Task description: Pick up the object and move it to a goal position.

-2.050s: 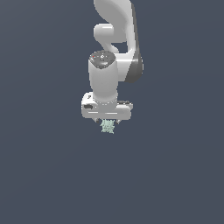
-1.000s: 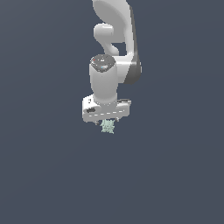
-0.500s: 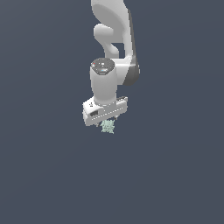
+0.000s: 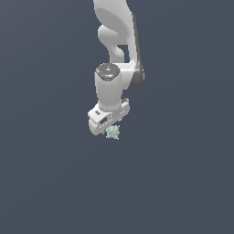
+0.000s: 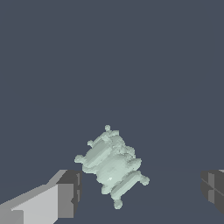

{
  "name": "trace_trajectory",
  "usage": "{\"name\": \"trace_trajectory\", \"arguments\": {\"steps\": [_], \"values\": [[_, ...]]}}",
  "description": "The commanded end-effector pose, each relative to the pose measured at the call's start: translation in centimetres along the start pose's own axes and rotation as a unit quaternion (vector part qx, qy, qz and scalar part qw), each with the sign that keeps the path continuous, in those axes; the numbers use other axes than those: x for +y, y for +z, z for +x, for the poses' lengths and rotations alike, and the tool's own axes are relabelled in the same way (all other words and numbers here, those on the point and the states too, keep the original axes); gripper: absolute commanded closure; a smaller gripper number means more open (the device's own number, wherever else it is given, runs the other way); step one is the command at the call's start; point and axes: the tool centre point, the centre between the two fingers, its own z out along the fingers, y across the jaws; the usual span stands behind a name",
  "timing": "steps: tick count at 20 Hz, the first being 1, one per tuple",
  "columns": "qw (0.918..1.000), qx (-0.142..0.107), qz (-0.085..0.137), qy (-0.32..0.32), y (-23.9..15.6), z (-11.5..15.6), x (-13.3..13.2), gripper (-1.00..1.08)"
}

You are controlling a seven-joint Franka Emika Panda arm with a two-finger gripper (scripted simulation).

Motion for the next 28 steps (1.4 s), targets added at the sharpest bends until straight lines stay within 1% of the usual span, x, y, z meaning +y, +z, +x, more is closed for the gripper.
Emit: {"name": "trace_trajectory", "arguments": {"steps": [1,6,10,13,19,24,28], "values": [[0.9994,-0.001,0.000,-0.036,0.3,-0.2,-0.2,-0.92],[0.9945,-0.002,0.001,-0.105,0.9,-0.6,-0.5,-0.92],[0.9871,-0.002,0.002,-0.160,1.4,-0.9,-0.8,-0.92],[0.9796,-0.003,0.003,-0.201,1.8,-1.1,-1.0,-0.92],[0.9614,-0.003,0.004,-0.275,2.4,-1.5,-1.5,-0.92],[0.9482,-0.003,0.005,-0.317,2.7,-1.7,-1.8,-0.92],[0.9408,-0.002,0.005,-0.339,2.9,-1.8,-1.9,-0.92]]}}
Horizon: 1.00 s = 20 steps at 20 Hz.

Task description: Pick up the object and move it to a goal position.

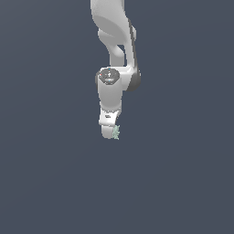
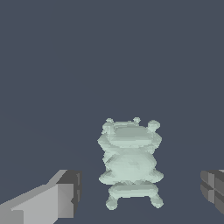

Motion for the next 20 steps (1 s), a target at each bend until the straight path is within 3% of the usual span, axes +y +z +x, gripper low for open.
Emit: {"name": "trace_trajectory", "arguments": {"steps": [1,10,20], "values": [[0.9999,0.000,0.000,-0.013,0.1,0.0,-0.1,-0.92],[0.9998,0.000,0.000,-0.020,0.4,0.0,-0.2,-0.92],[0.9998,0.000,0.000,-0.022,4.5,0.0,-0.3,-0.92]]}}
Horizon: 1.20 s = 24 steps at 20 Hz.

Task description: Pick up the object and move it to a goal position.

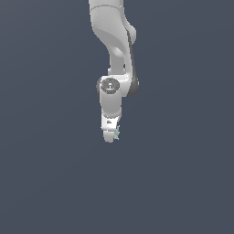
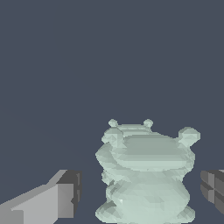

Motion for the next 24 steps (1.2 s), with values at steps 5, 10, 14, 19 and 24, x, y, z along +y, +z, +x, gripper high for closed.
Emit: {"name": "trace_trajectory", "arguments": {"steps": [5,10,14,19,24], "values": [[1.0000,0.000,0.000,0.000,1.3,0.0,0.1,-0.92],[1.0000,0.000,0.000,0.000,1.3,0.0,0.1,1.08],[1.0000,0.000,0.000,0.000,1.3,0.0,0.1,1.08],[1.0000,0.000,-0.001,0.000,0.9,-0.2,0.2,1.08],[1.0000,0.000,-0.001,-0.001,-0.6,-1.5,0.9,1.08]]}}
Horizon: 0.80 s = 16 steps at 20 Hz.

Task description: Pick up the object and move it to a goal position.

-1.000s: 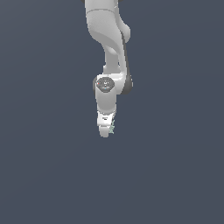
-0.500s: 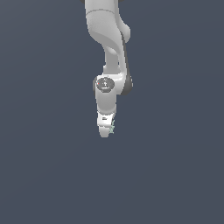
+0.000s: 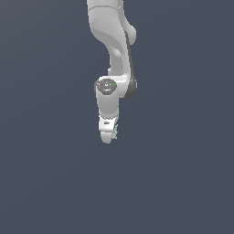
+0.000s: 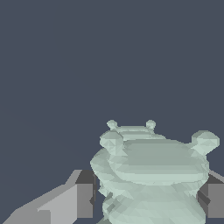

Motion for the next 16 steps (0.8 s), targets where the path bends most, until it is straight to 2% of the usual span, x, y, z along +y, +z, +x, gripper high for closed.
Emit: {"name": "trace_trajectory", "arguments": {"steps": [1,7,16], "values": [[1.0000,0.000,-0.001,0.000,-1.0,-0.9,0.4,1.08],[1.0000,0.001,0.000,0.000,-4.8,-4.1,2.0,1.08],[1.0000,0.001,0.000,0.000,-12.3,-10.3,5.3,1.08]]}}
